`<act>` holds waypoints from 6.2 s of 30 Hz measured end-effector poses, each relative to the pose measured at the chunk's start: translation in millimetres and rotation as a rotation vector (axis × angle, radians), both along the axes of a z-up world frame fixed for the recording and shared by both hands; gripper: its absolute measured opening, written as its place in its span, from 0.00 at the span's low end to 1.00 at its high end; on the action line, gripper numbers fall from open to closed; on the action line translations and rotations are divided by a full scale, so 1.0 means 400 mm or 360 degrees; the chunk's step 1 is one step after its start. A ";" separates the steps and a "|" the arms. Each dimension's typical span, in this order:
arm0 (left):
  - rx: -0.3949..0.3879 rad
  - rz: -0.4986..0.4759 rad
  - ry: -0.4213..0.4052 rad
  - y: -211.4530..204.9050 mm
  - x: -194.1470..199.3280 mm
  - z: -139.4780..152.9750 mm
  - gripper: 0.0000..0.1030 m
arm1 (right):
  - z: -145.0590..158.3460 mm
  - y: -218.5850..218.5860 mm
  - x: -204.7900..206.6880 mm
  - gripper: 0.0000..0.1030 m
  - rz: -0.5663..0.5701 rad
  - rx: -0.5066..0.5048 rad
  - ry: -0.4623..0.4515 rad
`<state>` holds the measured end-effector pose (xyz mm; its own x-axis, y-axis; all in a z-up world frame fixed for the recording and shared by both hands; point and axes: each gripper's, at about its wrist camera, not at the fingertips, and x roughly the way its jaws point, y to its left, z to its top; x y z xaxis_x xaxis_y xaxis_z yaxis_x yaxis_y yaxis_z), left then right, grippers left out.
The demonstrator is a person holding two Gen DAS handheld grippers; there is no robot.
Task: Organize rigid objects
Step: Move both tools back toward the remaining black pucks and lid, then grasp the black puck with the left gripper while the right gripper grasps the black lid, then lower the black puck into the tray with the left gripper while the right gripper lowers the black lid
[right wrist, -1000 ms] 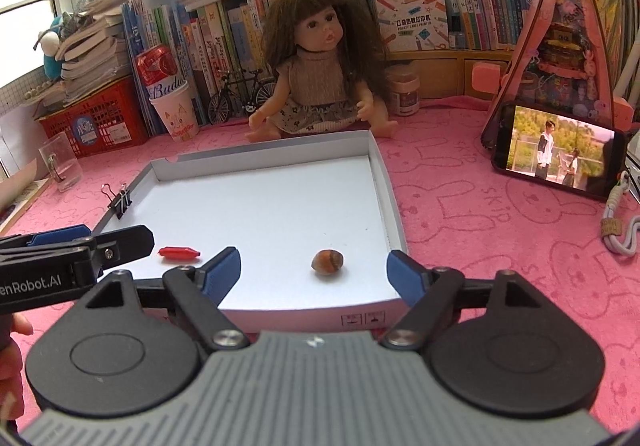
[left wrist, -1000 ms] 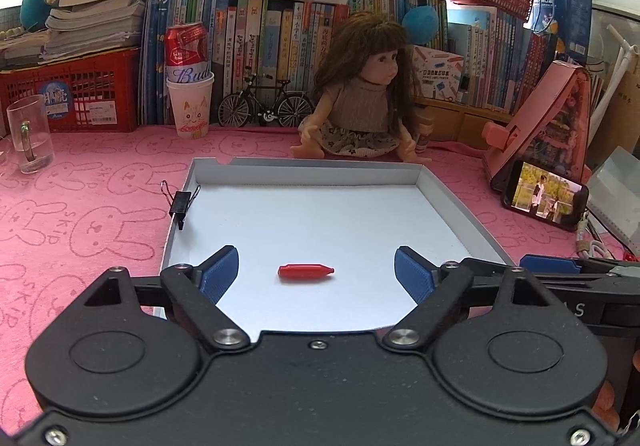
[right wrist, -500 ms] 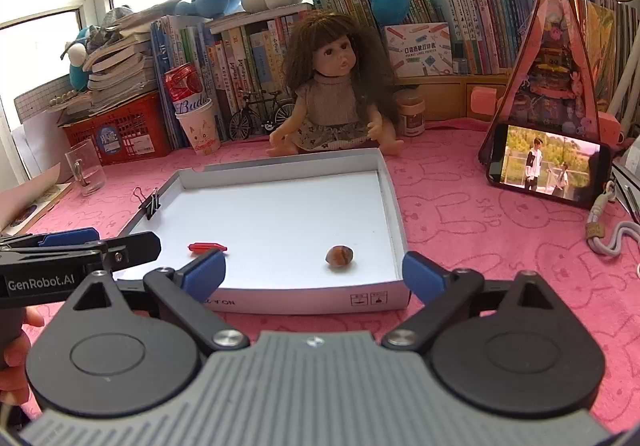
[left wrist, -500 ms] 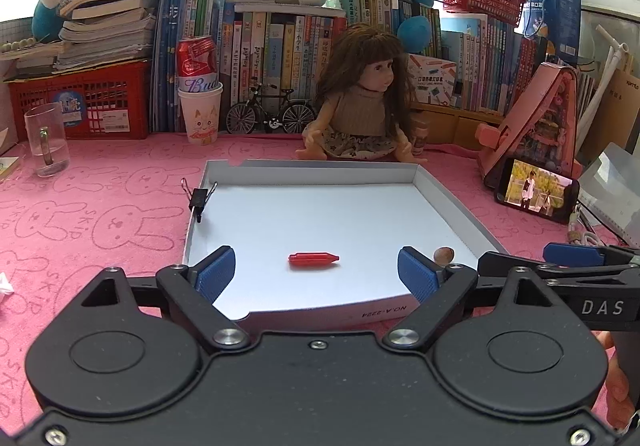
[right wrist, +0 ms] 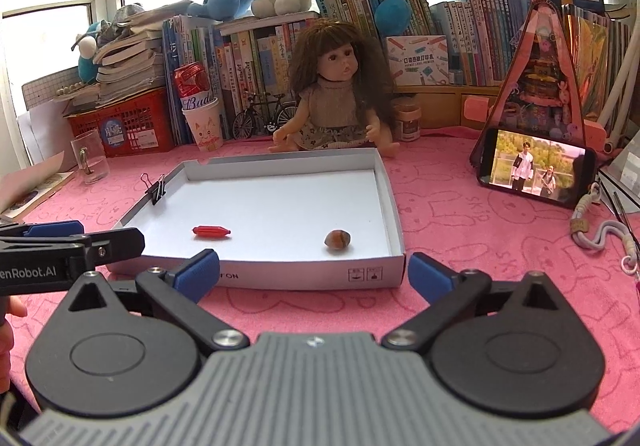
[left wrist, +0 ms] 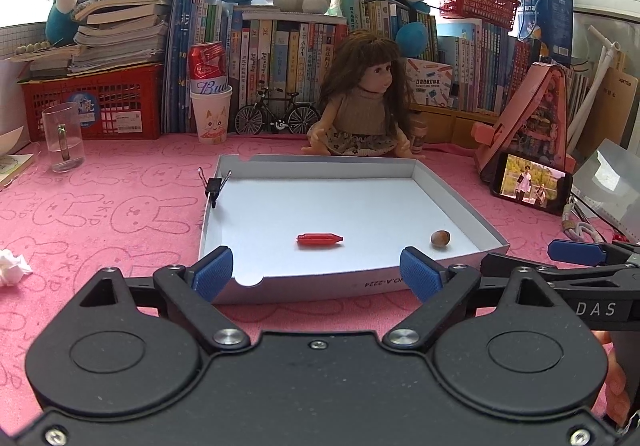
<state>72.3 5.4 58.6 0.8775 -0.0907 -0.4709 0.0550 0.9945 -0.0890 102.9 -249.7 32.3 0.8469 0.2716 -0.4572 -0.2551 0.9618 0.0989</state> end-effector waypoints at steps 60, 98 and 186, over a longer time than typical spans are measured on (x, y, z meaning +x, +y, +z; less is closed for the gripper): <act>0.0009 0.0074 0.0157 0.174 -0.229 -0.122 0.43 | -0.108 -0.068 -0.240 0.69 -0.0108 -0.0316 -0.0031; 0.0105 0.0177 0.0102 0.147 -0.122 -0.152 0.29 | -0.131 -0.046 -0.186 0.36 -0.0138 -0.0225 -0.0008; -0.0001 0.0071 0.0232 0.035 0.423 -0.134 0.29 | -0.062 0.077 0.280 0.36 -0.0093 0.0045 0.0177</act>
